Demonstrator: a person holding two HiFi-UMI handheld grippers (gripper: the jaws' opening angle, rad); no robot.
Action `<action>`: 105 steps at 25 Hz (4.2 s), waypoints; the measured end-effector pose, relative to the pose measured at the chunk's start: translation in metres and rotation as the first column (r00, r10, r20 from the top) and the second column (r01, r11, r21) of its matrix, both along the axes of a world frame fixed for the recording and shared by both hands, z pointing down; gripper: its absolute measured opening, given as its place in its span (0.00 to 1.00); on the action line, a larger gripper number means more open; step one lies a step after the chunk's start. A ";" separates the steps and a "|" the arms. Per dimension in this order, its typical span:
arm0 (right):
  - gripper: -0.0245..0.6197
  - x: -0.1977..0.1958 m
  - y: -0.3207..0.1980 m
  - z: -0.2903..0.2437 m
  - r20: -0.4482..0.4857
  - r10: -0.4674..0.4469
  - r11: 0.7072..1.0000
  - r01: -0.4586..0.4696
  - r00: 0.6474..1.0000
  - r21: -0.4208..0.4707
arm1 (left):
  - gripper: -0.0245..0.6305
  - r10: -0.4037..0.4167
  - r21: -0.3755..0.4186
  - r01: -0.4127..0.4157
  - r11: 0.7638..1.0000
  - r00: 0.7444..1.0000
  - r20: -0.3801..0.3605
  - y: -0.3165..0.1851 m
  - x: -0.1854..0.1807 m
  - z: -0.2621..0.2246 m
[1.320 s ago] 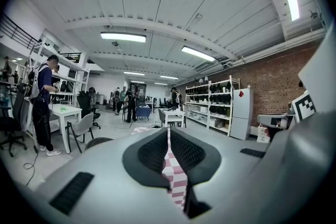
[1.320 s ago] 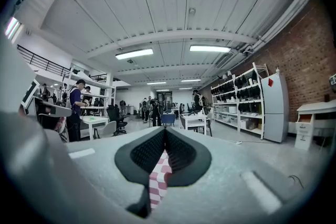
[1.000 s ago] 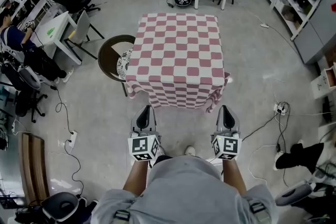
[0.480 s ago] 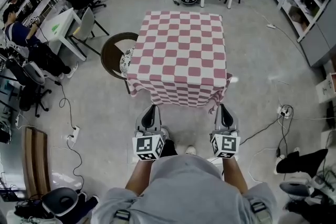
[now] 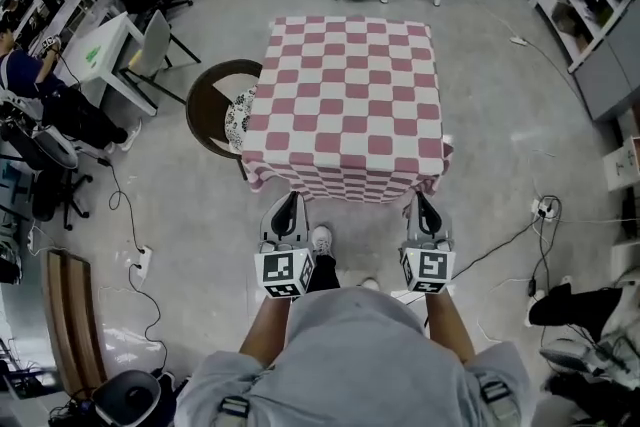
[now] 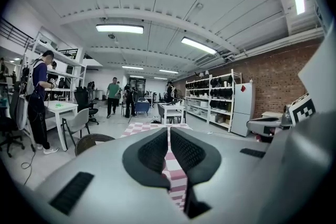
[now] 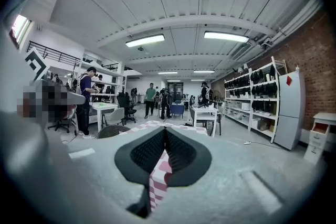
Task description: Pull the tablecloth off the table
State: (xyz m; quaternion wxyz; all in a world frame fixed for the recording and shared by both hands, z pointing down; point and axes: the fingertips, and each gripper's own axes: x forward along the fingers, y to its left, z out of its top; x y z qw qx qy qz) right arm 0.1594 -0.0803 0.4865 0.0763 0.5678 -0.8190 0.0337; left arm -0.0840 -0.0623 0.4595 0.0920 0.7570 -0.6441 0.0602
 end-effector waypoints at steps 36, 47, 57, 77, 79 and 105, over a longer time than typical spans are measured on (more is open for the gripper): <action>0.14 -0.156 -0.151 0.180 -0.530 -0.489 0.866 0.312 0.693 -0.390 | 0.23 0.546 -0.409 -0.365 0.836 0.487 0.682 -0.187 -0.032 0.179; 0.34 -0.142 -0.144 0.250 -0.556 -0.660 0.743 0.335 0.505 -0.579 | 0.32 0.694 -0.616 -0.319 0.720 0.325 0.643 -0.172 -0.024 0.267; 0.43 -0.137 -0.140 0.292 -0.584 -0.710 0.698 0.286 0.392 -0.657 | 0.36 0.759 -0.696 -0.317 0.645 0.155 0.633 -0.169 -0.013 0.318; 0.43 -0.130 -0.145 0.333 -0.660 -0.723 0.691 0.220 0.206 -0.688 | 0.36 0.781 -0.721 -0.318 0.616 0.125 0.612 -0.182 -0.005 0.350; 0.43 -0.130 -0.148 0.334 -0.670 -0.714 0.700 0.220 0.201 -0.680 | 0.36 0.778 -0.723 -0.310 0.617 0.105 0.620 -0.182 -0.007 0.351; 0.23 -0.124 -0.141 0.323 -0.743 -0.652 0.755 0.221 0.152 -0.617 | 0.21 0.758 -0.723 -0.259 0.640 0.062 0.649 -0.168 -0.015 0.352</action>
